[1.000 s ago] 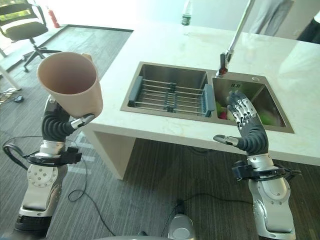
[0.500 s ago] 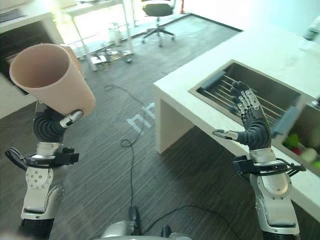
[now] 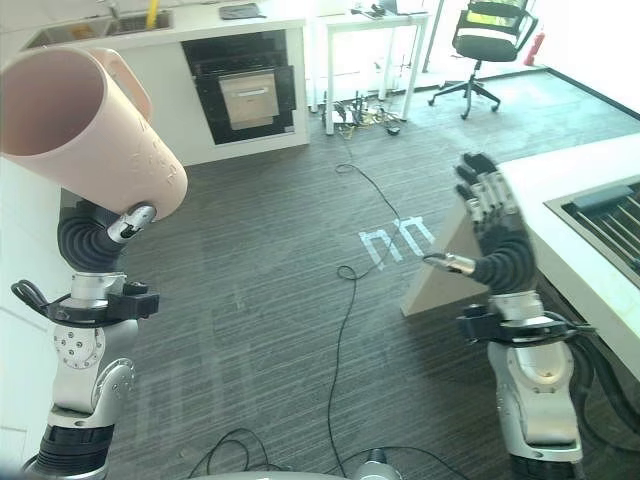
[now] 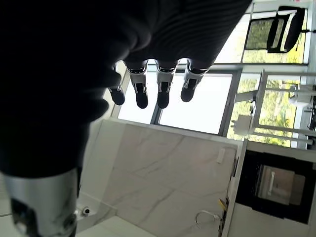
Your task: Place the dishes in the dishwasher.
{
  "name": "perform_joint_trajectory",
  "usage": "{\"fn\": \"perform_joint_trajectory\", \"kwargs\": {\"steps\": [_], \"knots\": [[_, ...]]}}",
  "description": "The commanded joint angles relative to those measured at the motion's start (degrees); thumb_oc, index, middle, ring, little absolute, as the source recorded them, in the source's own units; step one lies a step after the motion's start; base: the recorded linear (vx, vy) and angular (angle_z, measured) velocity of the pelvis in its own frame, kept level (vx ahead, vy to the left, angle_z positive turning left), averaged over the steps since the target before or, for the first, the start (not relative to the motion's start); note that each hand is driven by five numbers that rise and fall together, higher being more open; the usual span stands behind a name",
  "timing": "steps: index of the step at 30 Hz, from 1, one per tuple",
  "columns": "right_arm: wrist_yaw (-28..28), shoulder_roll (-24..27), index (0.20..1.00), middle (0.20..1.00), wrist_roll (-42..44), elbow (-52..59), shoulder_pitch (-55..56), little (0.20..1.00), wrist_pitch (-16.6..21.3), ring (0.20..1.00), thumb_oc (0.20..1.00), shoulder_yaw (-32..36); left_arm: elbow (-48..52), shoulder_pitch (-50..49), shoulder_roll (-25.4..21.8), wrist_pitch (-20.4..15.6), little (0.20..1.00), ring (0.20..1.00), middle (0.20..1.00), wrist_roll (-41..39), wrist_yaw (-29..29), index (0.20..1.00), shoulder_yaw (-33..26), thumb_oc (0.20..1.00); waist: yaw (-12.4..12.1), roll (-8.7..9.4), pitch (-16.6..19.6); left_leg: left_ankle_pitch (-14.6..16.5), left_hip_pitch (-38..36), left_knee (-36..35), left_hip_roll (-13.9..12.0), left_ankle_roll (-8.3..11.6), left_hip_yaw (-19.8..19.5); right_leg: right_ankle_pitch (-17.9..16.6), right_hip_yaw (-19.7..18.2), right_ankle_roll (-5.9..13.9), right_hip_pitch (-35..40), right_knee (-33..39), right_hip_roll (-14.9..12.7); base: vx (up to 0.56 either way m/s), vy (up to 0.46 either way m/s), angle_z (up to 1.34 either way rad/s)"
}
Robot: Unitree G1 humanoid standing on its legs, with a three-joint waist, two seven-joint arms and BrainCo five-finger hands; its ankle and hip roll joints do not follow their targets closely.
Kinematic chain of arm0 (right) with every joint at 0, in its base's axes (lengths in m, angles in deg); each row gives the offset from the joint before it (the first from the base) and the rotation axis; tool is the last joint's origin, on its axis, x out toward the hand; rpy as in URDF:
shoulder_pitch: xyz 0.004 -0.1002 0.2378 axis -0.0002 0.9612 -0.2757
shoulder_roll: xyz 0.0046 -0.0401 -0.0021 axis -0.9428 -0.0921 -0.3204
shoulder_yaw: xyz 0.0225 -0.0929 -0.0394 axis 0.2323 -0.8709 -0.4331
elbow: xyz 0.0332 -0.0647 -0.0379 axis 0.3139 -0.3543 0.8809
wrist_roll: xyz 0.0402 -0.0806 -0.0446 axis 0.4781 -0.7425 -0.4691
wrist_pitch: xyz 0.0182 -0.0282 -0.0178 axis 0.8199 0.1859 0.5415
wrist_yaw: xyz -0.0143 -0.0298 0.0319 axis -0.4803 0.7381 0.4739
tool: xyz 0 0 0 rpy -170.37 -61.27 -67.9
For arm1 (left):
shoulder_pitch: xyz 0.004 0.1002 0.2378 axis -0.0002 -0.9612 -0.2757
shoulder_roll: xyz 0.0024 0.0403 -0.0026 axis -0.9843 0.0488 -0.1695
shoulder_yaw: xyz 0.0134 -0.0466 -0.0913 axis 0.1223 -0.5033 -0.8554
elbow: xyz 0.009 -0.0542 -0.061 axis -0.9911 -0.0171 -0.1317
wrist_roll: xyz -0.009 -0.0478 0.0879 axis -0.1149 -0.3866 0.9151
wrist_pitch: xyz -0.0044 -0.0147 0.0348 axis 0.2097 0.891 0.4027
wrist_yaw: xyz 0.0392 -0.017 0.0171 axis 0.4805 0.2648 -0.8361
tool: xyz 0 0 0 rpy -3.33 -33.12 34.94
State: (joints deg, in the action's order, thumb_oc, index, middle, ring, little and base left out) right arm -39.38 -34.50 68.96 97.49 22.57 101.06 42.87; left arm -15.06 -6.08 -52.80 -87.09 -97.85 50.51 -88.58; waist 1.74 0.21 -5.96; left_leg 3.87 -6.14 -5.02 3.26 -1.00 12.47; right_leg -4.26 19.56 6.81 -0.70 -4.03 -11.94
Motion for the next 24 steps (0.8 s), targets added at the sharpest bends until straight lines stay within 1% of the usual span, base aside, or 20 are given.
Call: {"fn": "perform_joint_trajectory", "kwargs": {"steps": [1, 2, 4, 5, 6, 8, 10, 13, 17, 21, 24], "knots": [[-0.23, 0.44, 1.0, 1.0, -0.03, 1.36, -0.95, 1.0, 2.41, 1.0, 1.0, 2.54, 0.63, 1.68, -1.85, -2.62, 0.2, 0.2, 0.2, -2.13, 0.87, 0.2, -1.79, 0.2, 1.74, -0.23, 0.63, 0.44, -0.43, 0.02, -3.93, 1.36, -2.32, 1.35, -2.97, 2.4, -0.45, -8.31, 2.31, 0.08, 0.157, 0.46], [0.2, 0.43, 1.0, 1.0, -1.28, 0.96, -0.04, 1.0, 2.79, 1.0, 1.0, 3.27, -0.2, 2.33, -1.38, -2.79, 0.2, 0.2, 0.2, -3.3, 1.85, 0.2, -1.59, 0.2, 2.89, 0.15, 0.23, 0.07, -0.24, 0.02, -3.75, 0.86, -4.92, 3.24, -8.19, 1.96, -0.98, -9.09, 4.35, 0.07, 0.044, 0.77], [0.58, 1.09, 1.0, 1.0, -1.11, 0.69, 1.42, 1.0, 2.95, 1.0, 1.0, 4.92, -1.13, 3.42, -0.71, -2.85, 0.2, 0.2, 0.2, -3.74, 2.44, 0.2, -0.81, 0.2, 4.34, 0.62, 0.42, -0.44, 0.2, 0.02, -3.63, 0.58, -7.74, 5.64, -14.34, 0.97, 0.02, -5.47, 7.4, 0.09, -0.041, 1.22], [0.47, 1.38, 1.0, 1.0, -0.8, 0.49, 1.89, 1.0, 3.34, 1.0, 1.0, 5.58, -1.25, 3.75, -0.49, -2.96, 0.2, 0.2, 0.2, -3.51, 2.08, 0.2, -0.22, 0.2, 4.8, 1.16, 0.33, -0.51, 0.23, 0.02, -3.37, 0.48, -8.61, 4.52, -16.42, 0.93, 0.38, -2.85, 7.91, 0.08, -0.094, 1.25], [0.17, 1.35, 1.0, 1.0, -0.73, 0.39, 2.18, 1.0, 3.83, 1.0, 1.0, 5.69, -1.3, 3.67, -0.62, -3.08, 0.2, 0.2, 0.2, -3.3, 1.41, 0.2, -0.05, 0.2, 4.96, 1.27, 0.21, -0.32, 0.12, 0.02, -3.31, 0.36, -8.88, 4.88, -17.33, 0.89, 0.98, -1.56, 8.21, 0.05, -0.101, 1.02], [-0.31, 2.26, 1.0, 1.0, 0.46, 0.47, 2.63, 1.0, 3.85, 1.0, 1.0, 6.24, -1.07, 2.85, -0.57, -3.25, 0.2, 0.2, 0.2, -2.99, 0.25, 0.2, -0.24, 0.2, 4.65, 1.41, 0.27, -0.19, -0.29, 0.02, -3.46, 0.53, -8.98, 5.42, -17.68, 0.46, 2.82, 1.52, 8.46, 0.08, -0.129, 0.79], [-0.25, 3.24, 1.0, 1.0, 0.52, 0.76, 1.79, 1.0, 2.48, 1.0, 1.0, 5.9, 0.22, 1.75, -0.6, -2.17, 0.2, 0.2, 0.2, -3.73, -0.89, 0.2, -0.49, 0.2, 3.66, 1.35, 0.67, -0.28, -0.73, 0.02, -3.71, 0.92, -8.7, 5.42, -17.06, 0.04, 5.24, 4.93, 8.67, 0.1, -0.147, 0.25], [0.27, 3.32, 1.0, 1.0, -0.82, 2.12, 1.58, 1.0, 0.66, 1.0, 1.0, 4.6, 2.0, -0.62, -1.01, -1.16, 0.2, 0.2, 0.2, -3.7, -0.43, 0.2, -1.55, 0.2, 2.52, 1.3, 1.46, -0.09, -1.04, 0.02, -4.01, 1.25, -8.37, 4.74, -16.37, -0.25, 7.13, 8.21, 8.82, 0.1, -0.149, 0.0], [0.29, 3.53, 1.0, 1.0, -1.08, 2.17, 1.36, 1.0, 0.38, 1.0, 1.0, 3.82, 2.56, -1.74, -1.64, -1.47, 0.2, 0.2, 0.2, -4.34, -0.7, 0.2, -2.69, 0.2, 1.87, 1.0, 1.8, -0.11, -1.1, 0.02, -4.67, 1.78, -7.61, 4.93, -14.78, -0.45, 7.65, 9.03, 8.74, 0.02, -0.102, 0.21], [0.55, 3.4, 1.0, 1.0, -0.46, 2.8, 1.23, 1.0, 0.37, 1.0, 1.0, 2.96, 2.65, -2.56, -2.14, -1.53, 0.2, 0.2, 0.2, -4.55, -0.62, 0.2, -3.25, 0.2, 1.71, 0.57, 2.08, -0.23, -1.24, 0.02, -5.32, 2.26, -7.54, 5.41, -14.18, -0.84, 7.95, 9.03, 9.09, 0.03, -0.143, 0.1], [-1.38, 3.32, 1.0, 1.0, 0.2, 3.1, 1.67, 1.0, 0.35, 1.0, 1.0, 2.63, 2.84, -3.54, -2.2, -1.16, 0.2, 0.2, 0.2, -5.33, -0.21, 0.2, -4.16, 0.2, 1.63, 0.37, 2.23, -0.21, -1.48, 0.02, -5.59, 2.5, -7.84, 5.92, -14.27, -1.3, 8.22, 9.03, 9.59, 0.05, -0.142, 0.07]]}}
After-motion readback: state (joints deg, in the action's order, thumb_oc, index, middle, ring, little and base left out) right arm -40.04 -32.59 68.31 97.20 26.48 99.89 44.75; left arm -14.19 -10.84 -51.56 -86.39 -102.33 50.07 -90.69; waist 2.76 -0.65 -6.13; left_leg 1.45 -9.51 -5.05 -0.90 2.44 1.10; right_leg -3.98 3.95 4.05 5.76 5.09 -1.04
